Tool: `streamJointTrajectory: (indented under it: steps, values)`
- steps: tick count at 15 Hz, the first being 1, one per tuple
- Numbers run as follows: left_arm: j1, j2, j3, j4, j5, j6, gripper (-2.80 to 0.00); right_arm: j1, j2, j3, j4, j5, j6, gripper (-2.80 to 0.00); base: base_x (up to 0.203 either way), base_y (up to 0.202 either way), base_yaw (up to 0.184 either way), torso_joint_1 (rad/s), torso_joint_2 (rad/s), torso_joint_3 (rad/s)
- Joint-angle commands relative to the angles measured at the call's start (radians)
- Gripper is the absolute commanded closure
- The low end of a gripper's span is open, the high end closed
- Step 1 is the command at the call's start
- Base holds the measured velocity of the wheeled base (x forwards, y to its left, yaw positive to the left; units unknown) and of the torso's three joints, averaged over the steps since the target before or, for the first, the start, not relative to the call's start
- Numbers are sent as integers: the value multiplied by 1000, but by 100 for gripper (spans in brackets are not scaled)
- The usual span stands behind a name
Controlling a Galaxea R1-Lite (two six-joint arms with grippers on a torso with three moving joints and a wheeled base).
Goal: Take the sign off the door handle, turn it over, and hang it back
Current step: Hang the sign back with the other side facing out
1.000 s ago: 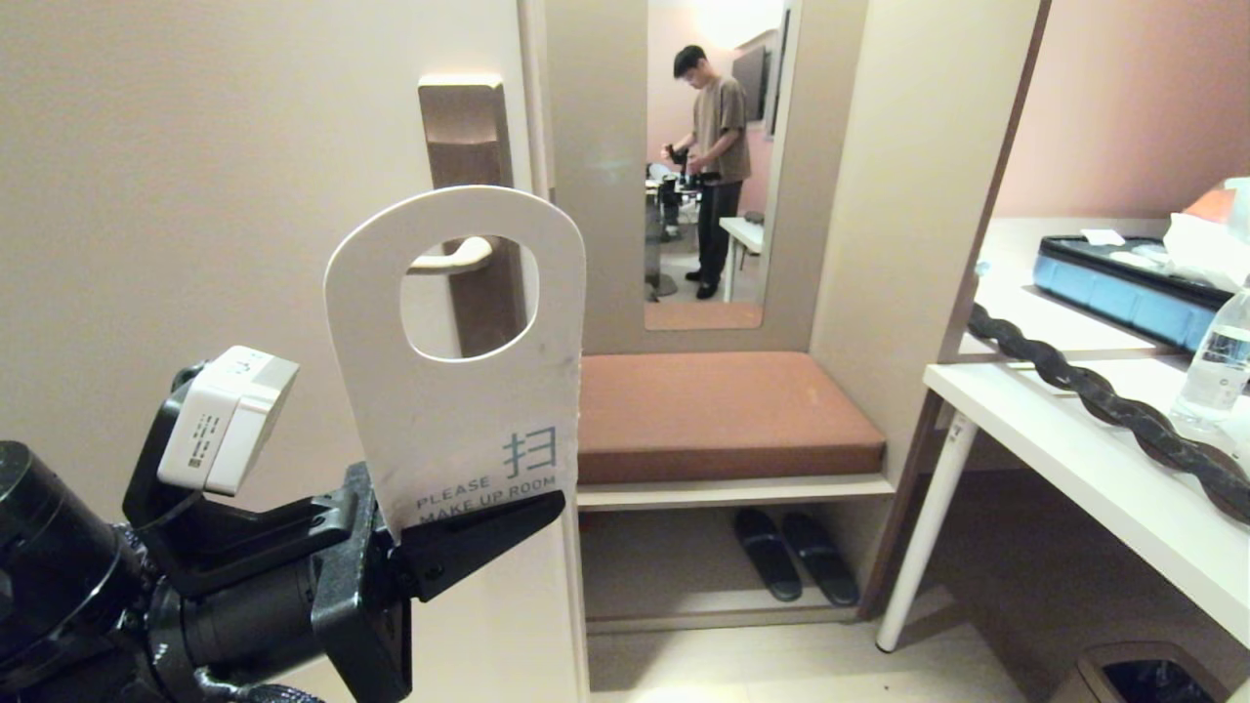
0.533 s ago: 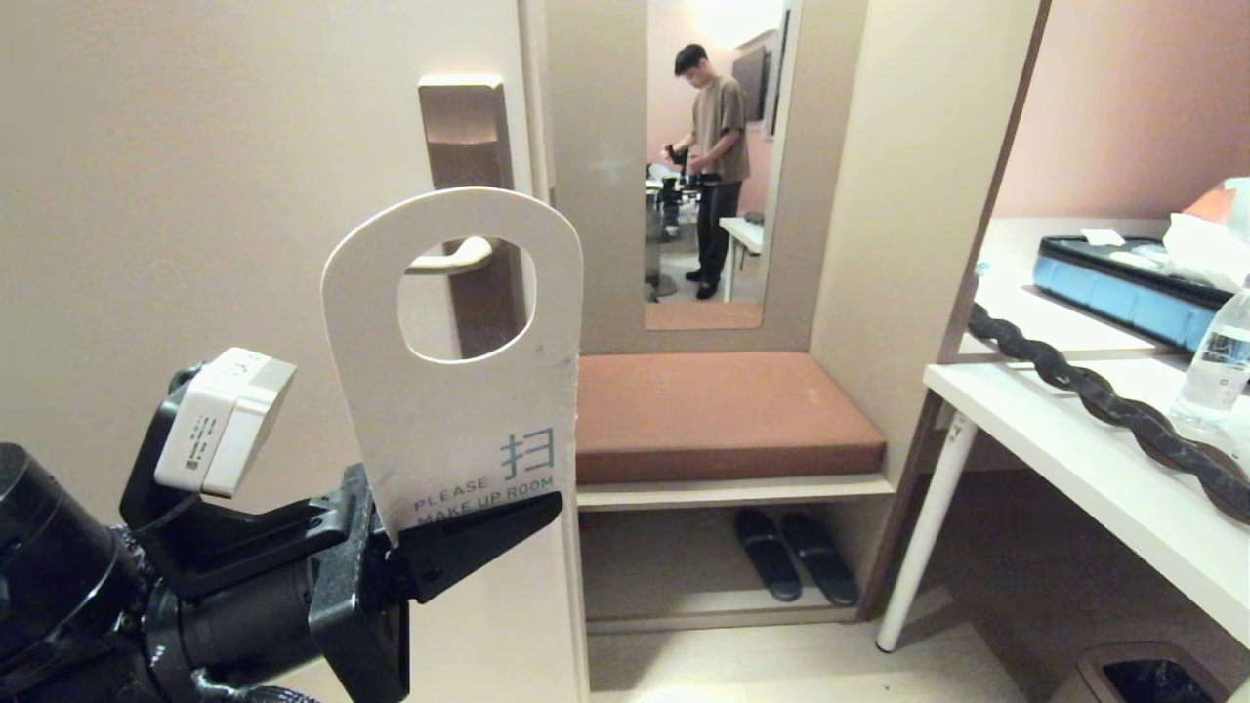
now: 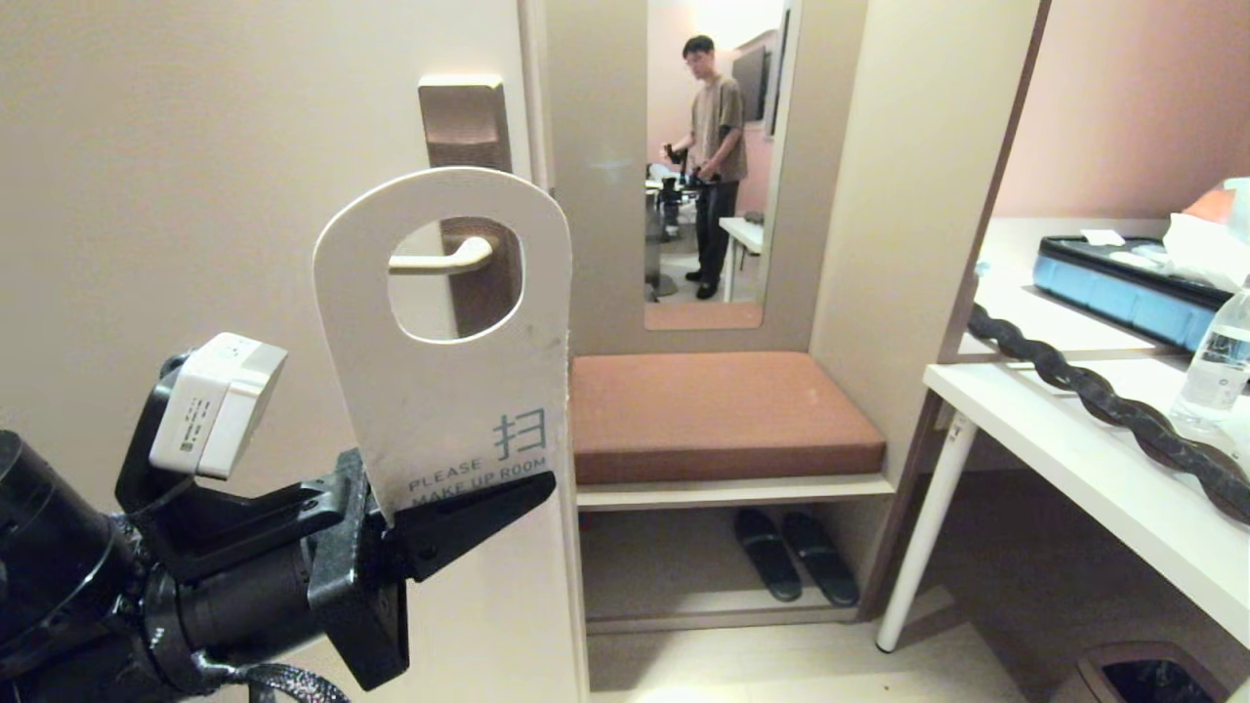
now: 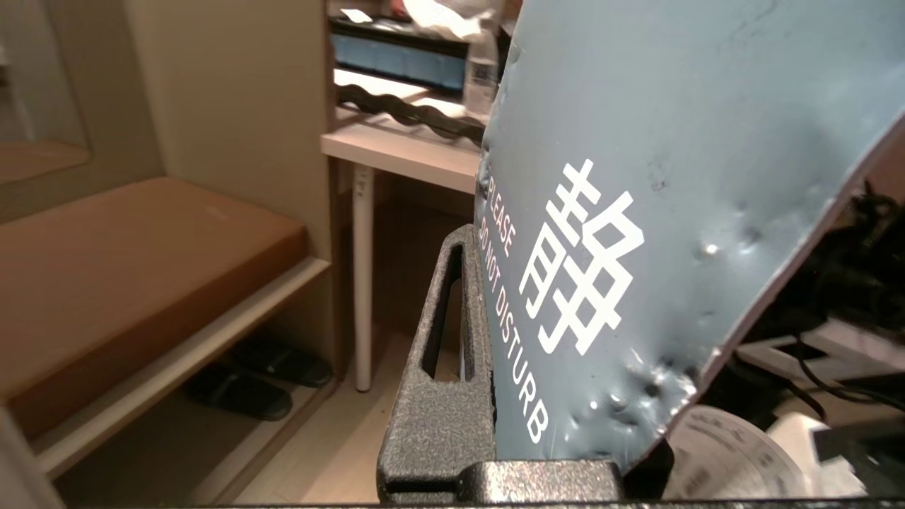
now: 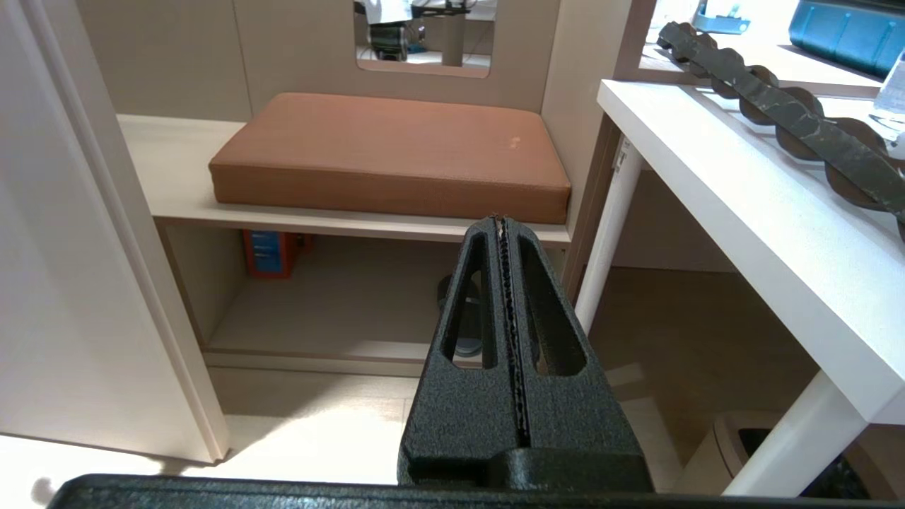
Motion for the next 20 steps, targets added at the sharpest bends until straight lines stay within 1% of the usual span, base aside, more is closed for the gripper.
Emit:
streamJointTrajectory:
  steps: [1, 4, 7, 9, 11, 14, 17, 20]
  values:
    - [34, 15, -30, -7, 22, 1, 0, 0, 0, 0, 0, 0, 0, 0, 0, 0, 0, 0, 0, 0]
    - [74, 61, -82, -7, 98, 45, 0, 0, 0, 0, 0, 0, 0, 0, 0, 0, 0, 0, 0, 0]
    - [144, 89, -93, -7, 114, 73, 0, 0, 0, 0, 0, 0, 0, 0, 0, 0, 0, 0, 0, 0]
    - [199, 97, -89, -5, 137, 82, 0, 2, 0, 0, 0, 0, 0, 0, 0, 0, 0, 0, 0, 0]
    - [249, 101, -87, 4, 185, 83, 0, 0, 0, 0, 0, 0, 0, 0, 0, 0, 0, 0, 0, 0]
    - [324, 109, -86, 29, 234, 88, 0, 0, 0, 0, 0, 0, 0, 0, 0, 0, 0, 0, 0, 0]
    - [412, 133, -87, 56, 274, 124, 0, 0, 0, 0, 0, 0, 0, 0, 0, 0, 0, 0, 0, 0]
    - [480, 166, -91, 57, 299, 126, 0, 1, 0, 0, 0, 0, 0, 0, 0, 0, 0, 0, 0, 0]
